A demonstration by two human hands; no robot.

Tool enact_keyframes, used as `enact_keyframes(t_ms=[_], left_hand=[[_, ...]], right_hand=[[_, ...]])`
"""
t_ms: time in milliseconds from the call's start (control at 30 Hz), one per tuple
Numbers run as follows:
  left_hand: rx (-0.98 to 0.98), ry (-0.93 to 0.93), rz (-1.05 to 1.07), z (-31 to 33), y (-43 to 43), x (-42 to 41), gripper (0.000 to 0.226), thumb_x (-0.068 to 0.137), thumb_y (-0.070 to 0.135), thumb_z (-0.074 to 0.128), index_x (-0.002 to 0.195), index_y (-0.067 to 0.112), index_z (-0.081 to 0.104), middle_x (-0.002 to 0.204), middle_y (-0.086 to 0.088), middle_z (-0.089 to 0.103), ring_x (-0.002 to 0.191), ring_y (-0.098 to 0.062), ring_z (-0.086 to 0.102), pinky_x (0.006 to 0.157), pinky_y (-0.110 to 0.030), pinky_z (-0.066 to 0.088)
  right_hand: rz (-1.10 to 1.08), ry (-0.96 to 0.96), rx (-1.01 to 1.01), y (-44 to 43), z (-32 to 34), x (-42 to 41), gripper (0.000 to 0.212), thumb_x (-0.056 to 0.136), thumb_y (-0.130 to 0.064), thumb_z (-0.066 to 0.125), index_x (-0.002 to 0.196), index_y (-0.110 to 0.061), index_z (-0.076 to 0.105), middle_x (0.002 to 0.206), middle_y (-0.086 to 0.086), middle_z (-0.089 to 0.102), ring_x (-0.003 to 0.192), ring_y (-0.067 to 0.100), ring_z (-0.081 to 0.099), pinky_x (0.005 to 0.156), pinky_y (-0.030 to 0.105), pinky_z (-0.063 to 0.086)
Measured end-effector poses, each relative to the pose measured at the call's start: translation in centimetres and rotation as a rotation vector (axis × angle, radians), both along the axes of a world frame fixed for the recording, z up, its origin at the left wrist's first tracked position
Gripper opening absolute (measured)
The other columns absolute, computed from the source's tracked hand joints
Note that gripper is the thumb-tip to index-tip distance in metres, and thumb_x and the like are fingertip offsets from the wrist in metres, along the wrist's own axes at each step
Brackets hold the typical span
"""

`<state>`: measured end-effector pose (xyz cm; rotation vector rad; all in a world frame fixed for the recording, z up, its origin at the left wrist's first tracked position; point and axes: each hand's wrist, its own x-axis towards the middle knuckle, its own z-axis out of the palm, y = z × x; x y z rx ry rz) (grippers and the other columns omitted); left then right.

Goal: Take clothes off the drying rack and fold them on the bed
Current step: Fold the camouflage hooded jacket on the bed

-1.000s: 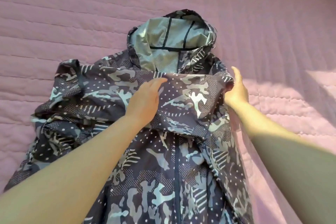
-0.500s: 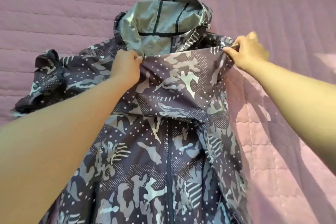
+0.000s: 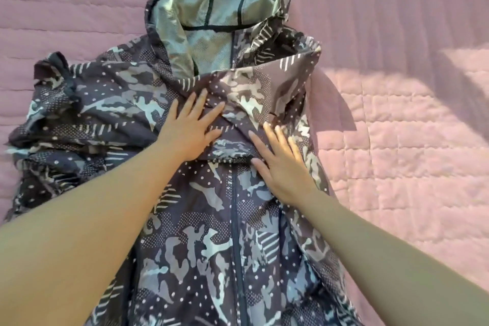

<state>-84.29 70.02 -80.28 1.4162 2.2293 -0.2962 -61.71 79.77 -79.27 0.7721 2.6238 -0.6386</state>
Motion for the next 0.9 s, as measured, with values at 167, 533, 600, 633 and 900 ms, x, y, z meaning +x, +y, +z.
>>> enact_keyframes(t_ms=[167, 533, 600, 633, 900], left_hand=[[0.383, -0.020, 0.007, 2.3, -3.2, 6.8, 0.057, 0.103, 0.039, 0.023, 0.154, 0.028, 0.000, 0.162, -0.006, -0.009, 0.149, -0.026, -0.009, 0.121, -0.045, -0.002], [0.092, -0.263, -0.246, 1.6, -16.2, 23.5, 0.078, 0.088, 0.063, 0.049, 0.153, 0.035, 0.015, 0.162, -0.003, 0.011, 0.149, -0.026, -0.005, 0.115, -0.055, 0.005], [0.057, -0.269, -0.307, 1.9, -16.5, 24.2, 0.085, 0.085, 0.070, 0.045, 0.151, 0.045, -0.003, 0.162, -0.003, -0.013, 0.144, -0.033, -0.025, 0.112, -0.064, -0.009], [0.033, -0.276, -0.347, 2.1, -16.5, 24.5, 0.086, 0.085, 0.072, 0.042, 0.148, 0.049, -0.012, 0.158, -0.001, -0.027, 0.140, -0.036, -0.034, 0.107, -0.068, -0.017], [-0.038, -0.288, -0.613, 3.5, -17.7, 28.9, 0.071, 0.094, 0.054, 0.042, 0.150, 0.044, 0.000, 0.160, -0.002, -0.019, 0.139, -0.042, -0.031, 0.104, -0.067, -0.025]], right_hand=[[-0.067, -0.014, 0.051, -5.2, 0.7, 6.6, 0.062, 0.103, -0.044, 0.023, 0.150, -0.037, -0.017, 0.158, -0.009, -0.024, 0.144, 0.011, -0.025, 0.119, 0.033, -0.009], [-0.483, -0.093, 0.133, -13.5, 4.0, 17.8, 0.079, 0.077, -0.012, 0.069, 0.145, -0.027, 0.033, 0.121, 0.007, 0.050, 0.105, 0.026, 0.054, 0.084, 0.041, 0.053], [-0.548, -0.131, 0.106, -14.8, 5.0, 19.1, 0.081, 0.077, -0.008, 0.066, 0.146, -0.031, 0.032, 0.132, 0.005, 0.048, 0.104, 0.026, 0.057, 0.065, 0.029, 0.052], [-0.572, -0.141, 0.096, -15.3, 5.3, 19.5, 0.083, 0.076, -0.004, 0.064, 0.146, -0.033, 0.031, 0.140, 0.001, 0.044, 0.103, 0.026, 0.059, 0.054, 0.020, 0.045], [-0.644, 0.174, -0.037, -21.0, 10.5, 18.7, 0.092, 0.068, 0.012, 0.059, 0.145, -0.034, 0.038, 0.121, -0.007, 0.052, 0.093, 0.016, 0.056, 0.067, 0.031, 0.054]])
